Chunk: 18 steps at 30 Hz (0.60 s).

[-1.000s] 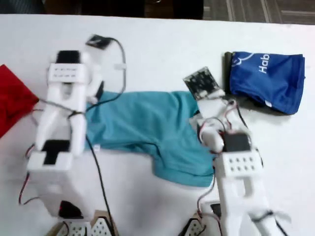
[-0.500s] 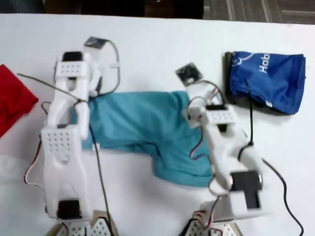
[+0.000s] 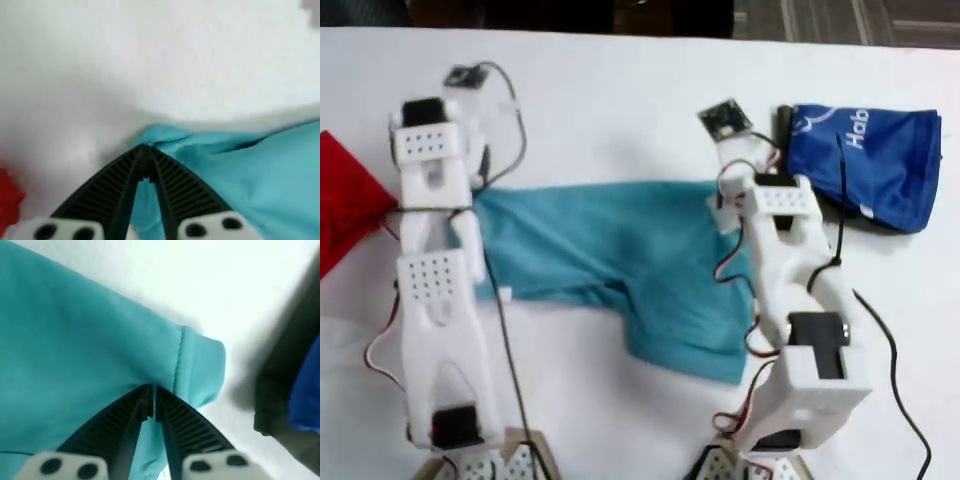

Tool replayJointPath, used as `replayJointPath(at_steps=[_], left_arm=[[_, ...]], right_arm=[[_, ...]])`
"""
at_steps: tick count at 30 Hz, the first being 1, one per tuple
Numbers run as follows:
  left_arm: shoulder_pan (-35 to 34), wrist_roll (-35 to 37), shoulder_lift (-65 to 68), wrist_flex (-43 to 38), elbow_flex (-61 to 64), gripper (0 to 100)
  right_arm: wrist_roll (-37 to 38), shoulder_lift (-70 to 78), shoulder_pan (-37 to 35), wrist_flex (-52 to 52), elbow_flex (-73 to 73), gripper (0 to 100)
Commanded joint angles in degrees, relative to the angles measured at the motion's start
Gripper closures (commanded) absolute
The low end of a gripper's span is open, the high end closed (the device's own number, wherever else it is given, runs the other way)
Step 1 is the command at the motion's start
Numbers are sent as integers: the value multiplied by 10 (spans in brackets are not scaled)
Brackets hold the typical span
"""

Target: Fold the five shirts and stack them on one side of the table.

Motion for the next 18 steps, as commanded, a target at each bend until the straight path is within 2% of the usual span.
replayJointPath(at_steps=[1, 7, 14, 18], left_arm=[[-4, 0, -12, 18, -76, 976], [1, 2, -8, 18, -75, 976], [11, -2, -11, 17, 73, 976], [-2, -4, -5, -5, 89, 976]], right_arm=[[-4, -83, -16, 12, -25, 981], [-4, -116, -51, 10, -26, 981], [0, -117, -65, 51, -7, 981], [2, -110, -60, 46, 4, 981]])
